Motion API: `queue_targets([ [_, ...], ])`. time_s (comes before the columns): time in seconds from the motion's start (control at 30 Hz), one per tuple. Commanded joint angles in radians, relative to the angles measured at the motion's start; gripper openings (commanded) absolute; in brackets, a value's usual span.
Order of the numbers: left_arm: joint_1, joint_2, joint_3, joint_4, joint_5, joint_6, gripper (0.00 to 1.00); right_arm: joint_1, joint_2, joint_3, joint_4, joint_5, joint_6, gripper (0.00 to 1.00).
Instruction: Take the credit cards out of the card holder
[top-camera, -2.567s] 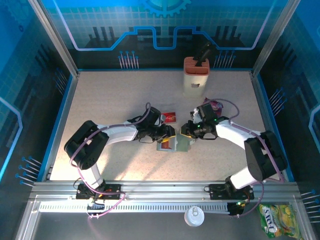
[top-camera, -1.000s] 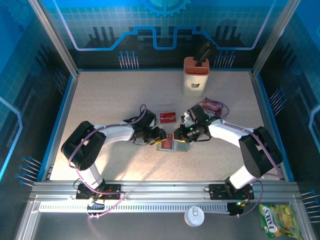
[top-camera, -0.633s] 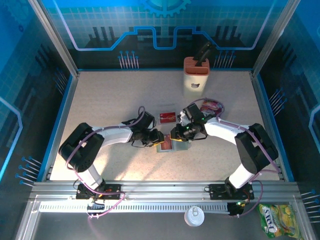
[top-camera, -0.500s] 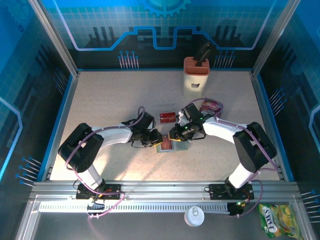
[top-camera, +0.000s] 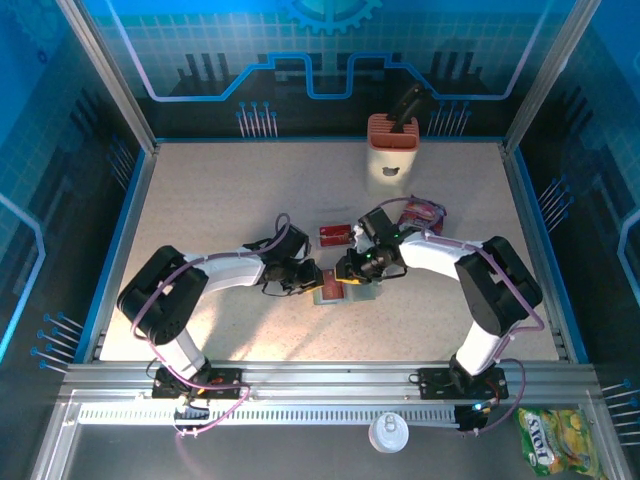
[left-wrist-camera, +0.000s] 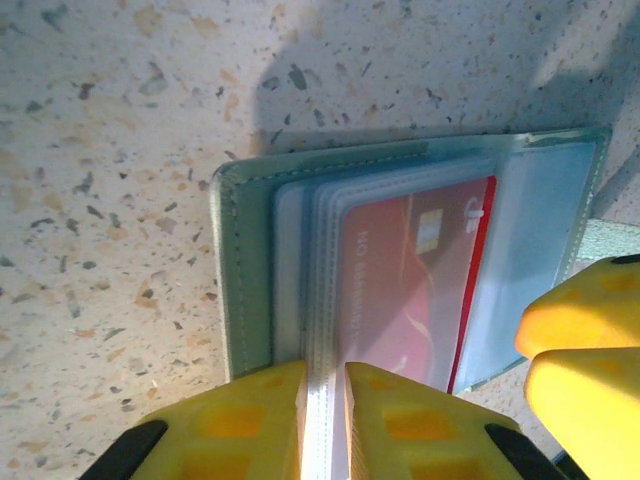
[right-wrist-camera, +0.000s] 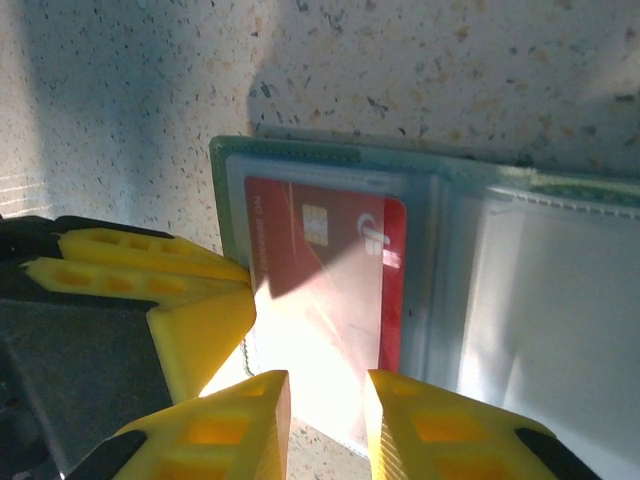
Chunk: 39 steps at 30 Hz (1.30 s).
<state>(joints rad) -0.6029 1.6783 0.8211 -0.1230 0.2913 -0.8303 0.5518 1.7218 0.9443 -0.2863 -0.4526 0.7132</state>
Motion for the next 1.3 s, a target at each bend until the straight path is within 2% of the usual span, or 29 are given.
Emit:
queue_targets([
  [0.0,0.005,0.006,-0.002,-0.03,-0.028,0.03,0.17,0.015,0.027,0.025,-0.002,-0.004,-0.017,0.27],
  [0.23,0.009,0.017,-0.001,-0.026,-0.03,0.031,0.17,0.016,0.054,0.035,0.01,-0.014,-0.021,0.27],
  [0.47,0.018,0.032,0.002,-0.024,-0.027,0.033,0.16,0.014,0.056,0.024,0.032,-0.024,-0.017,0.22],
  [0.77,0.023,0.047,0.013,-0.032,-0.021,0.035,0.16,0.014,0.088,0.02,0.038,-0.041,-0.022,0.21],
  [1.1,0.025,0.041,0.021,-0.047,-0.018,0.04,0.16,0.003,0.05,0.021,-0.045,0.065,-0.049,0.27],
  [1.27,0.025,0.034,0.019,-0.048,-0.018,0.04,0.16,0.002,0.029,0.028,-0.061,0.08,-0.057,0.27],
])
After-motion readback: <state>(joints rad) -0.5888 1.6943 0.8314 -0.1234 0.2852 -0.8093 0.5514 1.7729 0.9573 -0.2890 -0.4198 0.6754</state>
